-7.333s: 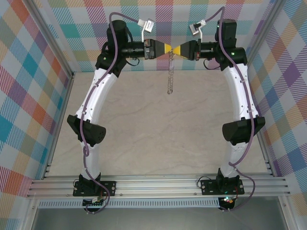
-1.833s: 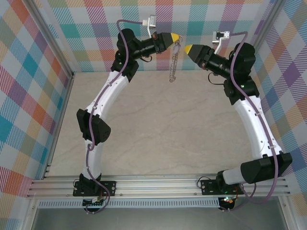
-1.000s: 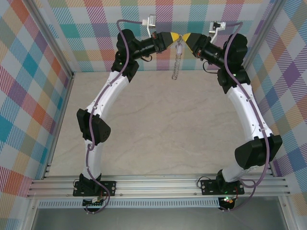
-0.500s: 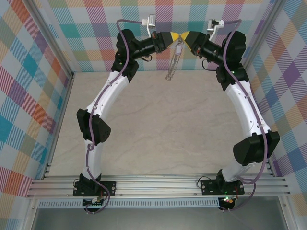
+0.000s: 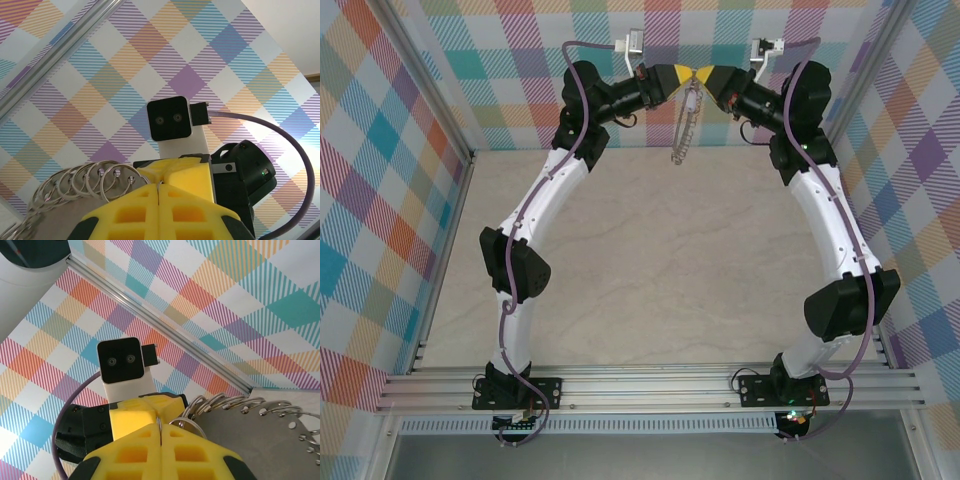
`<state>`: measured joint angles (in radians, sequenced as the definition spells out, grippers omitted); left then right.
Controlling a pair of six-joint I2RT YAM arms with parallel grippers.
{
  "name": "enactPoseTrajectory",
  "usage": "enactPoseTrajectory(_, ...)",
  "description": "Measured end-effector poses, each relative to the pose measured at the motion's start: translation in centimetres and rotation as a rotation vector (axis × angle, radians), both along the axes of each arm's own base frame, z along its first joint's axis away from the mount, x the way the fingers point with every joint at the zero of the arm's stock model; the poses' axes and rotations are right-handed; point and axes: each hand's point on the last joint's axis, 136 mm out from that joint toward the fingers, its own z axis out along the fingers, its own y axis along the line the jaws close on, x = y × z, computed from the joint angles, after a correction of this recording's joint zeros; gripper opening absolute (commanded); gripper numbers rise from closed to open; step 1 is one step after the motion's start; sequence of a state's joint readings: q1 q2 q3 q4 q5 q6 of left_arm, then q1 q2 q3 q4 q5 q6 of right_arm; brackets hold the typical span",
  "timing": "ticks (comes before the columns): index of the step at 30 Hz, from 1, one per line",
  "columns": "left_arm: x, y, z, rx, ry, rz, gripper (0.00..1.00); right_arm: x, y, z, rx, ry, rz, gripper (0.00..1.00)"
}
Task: Put the keys on the keyring
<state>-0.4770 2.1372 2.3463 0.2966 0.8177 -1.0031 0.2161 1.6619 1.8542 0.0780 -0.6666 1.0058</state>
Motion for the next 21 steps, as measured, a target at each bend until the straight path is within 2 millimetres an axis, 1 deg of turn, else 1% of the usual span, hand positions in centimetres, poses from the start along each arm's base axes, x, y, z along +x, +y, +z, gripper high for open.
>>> enactPoseTrajectory(2, 0.0, 0.0, 0.0, 0.001, -0.001, 0.0, 0.26, -0.1, 0.1, 0.0, -0.015, -0.002, 0.005, 0.0)
enactPoseTrajectory(3, 0.0, 0.0, -0.1, 0.005, -0.003, 0.001, 0.33, -0.2, 0.2, 0.1, -0.028, -0.003, 0.011, 0.0)
enactPoseTrajectory(8, 0.3, 0.0, -0.9, 0.042, -0.016, 0.011, 0.49, -0.7, 0.3, 0.1, -0.111, -0.031, 0.043, 0.0)
enactPoseTrajectory(14, 0.4, 0.8, -2.0, 0.121, -0.027, 0.028, 0.57, -1.6, -0.4, -0.3, -0.206, -0.075, 0.097, 0.0)
enactPoseTrajectory(18, -0.1, 1.9, -1.8, 0.166, -0.056, 0.037, 0.58, -2.1, -1.0, -0.5, -0.251, -0.098, 0.147, 0.0)
enactPoseTrajectory(21, -0.6, 2.5, -1.5, 0.2, -0.093, 0.037, 0.58, -2.7, -1.0, -0.6, -0.279, -0.123, 0.194, 0.0)
